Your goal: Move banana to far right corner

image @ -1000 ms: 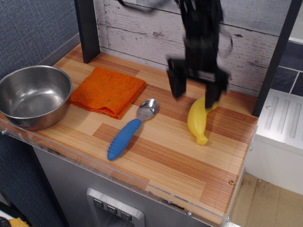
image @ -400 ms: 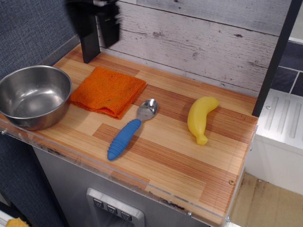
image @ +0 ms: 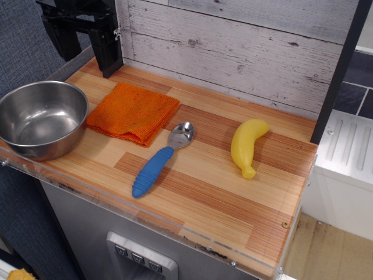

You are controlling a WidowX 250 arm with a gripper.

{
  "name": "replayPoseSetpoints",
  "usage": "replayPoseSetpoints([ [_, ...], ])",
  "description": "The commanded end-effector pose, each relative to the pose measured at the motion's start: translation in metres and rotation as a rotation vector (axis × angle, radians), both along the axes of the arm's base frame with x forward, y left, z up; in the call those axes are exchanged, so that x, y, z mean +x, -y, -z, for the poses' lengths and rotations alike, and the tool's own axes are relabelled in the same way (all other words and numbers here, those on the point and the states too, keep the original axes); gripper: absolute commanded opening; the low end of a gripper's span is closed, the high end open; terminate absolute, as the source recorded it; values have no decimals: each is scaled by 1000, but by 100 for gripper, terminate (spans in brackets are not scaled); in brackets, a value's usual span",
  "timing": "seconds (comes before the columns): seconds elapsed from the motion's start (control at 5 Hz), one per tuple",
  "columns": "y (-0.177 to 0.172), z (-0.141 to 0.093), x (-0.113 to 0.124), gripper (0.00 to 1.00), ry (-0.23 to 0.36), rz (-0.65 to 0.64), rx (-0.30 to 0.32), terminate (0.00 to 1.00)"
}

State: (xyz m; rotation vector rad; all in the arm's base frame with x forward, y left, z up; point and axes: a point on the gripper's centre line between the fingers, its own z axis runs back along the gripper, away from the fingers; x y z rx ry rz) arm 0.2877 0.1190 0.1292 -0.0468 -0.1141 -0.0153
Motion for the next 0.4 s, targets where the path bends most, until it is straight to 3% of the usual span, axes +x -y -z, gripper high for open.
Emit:
replayPoseSetpoints([
  [0.0,0,-13,-1,100,-11,37,-47,0],
  [0.2,0,-13,-1,100,-11,37,-47,100],
])
